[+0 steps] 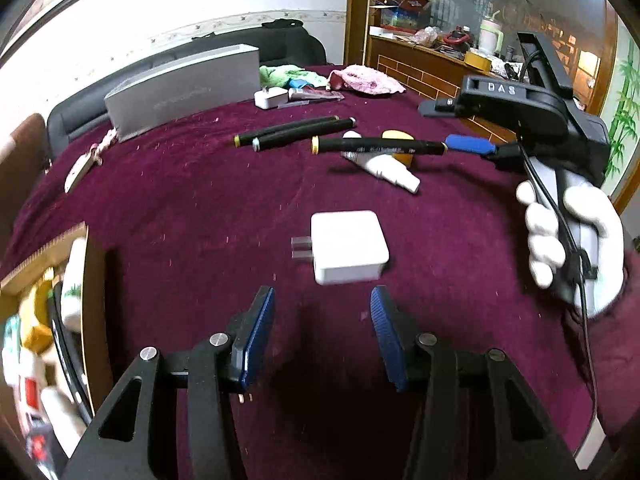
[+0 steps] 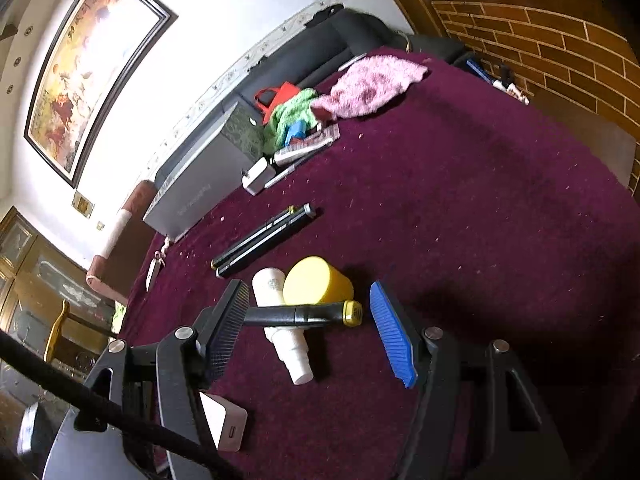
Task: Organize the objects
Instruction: 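Grasp the white charger with the left gripper while the right grasps a black marker, then carry the charger and black marker over the tray with both grippers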
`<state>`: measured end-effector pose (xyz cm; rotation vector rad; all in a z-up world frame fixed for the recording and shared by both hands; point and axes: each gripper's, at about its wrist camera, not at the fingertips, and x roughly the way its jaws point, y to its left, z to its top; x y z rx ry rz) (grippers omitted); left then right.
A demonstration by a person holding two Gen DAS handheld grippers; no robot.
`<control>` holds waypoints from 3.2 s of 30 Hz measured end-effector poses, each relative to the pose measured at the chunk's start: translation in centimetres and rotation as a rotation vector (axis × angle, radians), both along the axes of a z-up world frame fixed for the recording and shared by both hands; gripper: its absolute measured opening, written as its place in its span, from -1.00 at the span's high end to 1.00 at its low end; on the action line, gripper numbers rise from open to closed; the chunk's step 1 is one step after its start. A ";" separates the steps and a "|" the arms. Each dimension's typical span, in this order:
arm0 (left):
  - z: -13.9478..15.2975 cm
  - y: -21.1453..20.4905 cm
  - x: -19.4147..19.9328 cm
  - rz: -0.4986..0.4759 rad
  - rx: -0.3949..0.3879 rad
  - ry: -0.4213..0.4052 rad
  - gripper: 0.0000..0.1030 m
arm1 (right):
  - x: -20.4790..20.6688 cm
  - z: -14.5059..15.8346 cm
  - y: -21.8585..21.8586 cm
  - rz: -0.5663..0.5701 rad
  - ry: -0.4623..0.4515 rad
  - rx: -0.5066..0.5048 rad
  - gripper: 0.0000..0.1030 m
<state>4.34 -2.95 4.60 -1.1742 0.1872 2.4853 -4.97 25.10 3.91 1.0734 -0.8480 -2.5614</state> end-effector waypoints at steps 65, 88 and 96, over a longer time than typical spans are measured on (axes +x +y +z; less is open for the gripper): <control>-2.3 5.8 -6.4 -0.036 -0.061 -0.001 -0.12 | 1.7 -2.8 -6.7 0.222 -0.153 0.164 0.77; 3.5 -7.5 3.2 0.153 0.218 -0.004 0.01 | 3.3 -1.0 -8.0 0.261 -0.118 0.143 0.76; 6.0 -17.2 7.4 0.329 0.220 0.096 0.00 | 5.2 3.0 -12.0 0.369 -0.076 0.058 0.75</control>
